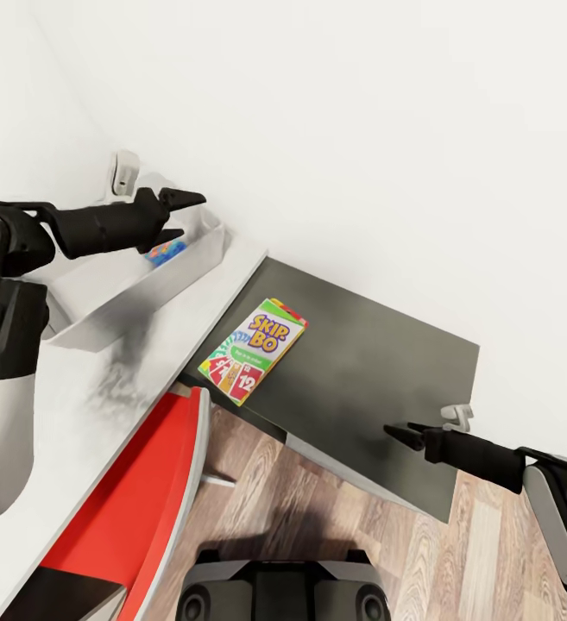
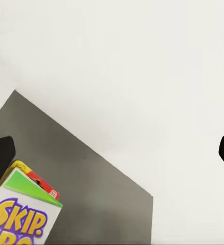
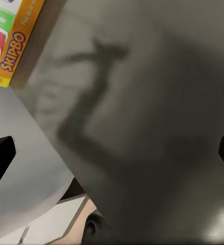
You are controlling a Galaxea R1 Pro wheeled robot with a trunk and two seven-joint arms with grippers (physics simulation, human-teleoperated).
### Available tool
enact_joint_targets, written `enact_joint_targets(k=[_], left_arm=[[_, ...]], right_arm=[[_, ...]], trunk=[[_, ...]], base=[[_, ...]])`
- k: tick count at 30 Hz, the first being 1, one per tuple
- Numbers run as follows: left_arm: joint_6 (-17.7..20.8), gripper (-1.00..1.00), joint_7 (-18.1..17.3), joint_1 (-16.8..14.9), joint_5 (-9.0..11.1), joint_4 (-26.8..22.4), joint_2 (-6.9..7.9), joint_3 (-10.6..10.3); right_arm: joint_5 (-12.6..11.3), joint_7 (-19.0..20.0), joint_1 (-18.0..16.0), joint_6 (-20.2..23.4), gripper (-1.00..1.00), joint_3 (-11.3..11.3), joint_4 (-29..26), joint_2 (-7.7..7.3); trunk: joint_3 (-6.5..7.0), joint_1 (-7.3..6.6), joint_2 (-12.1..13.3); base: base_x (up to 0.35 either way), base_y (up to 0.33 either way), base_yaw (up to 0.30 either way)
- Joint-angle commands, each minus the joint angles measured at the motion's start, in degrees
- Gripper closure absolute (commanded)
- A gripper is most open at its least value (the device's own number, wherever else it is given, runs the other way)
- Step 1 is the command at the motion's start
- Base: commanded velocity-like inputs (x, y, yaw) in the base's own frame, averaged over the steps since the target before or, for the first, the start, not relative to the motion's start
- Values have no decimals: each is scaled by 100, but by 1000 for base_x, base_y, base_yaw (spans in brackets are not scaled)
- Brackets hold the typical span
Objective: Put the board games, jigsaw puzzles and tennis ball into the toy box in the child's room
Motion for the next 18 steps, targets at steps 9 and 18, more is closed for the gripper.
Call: enact_joint_targets(k=[9, 18], left_arm=[[-4, -100, 282, 524, 25, -225, -283, -76], [-8, -100, 359, 658, 17, -283, -359, -85]], right_arm=[[1, 35, -20, 182, -100, 0, -3, -5], [1, 38, -26, 218, -100, 1, -3, -13]], trunk=[[71, 4, -9], [154, 4, -9]], base=[[0, 0, 0], [0, 0, 0]])
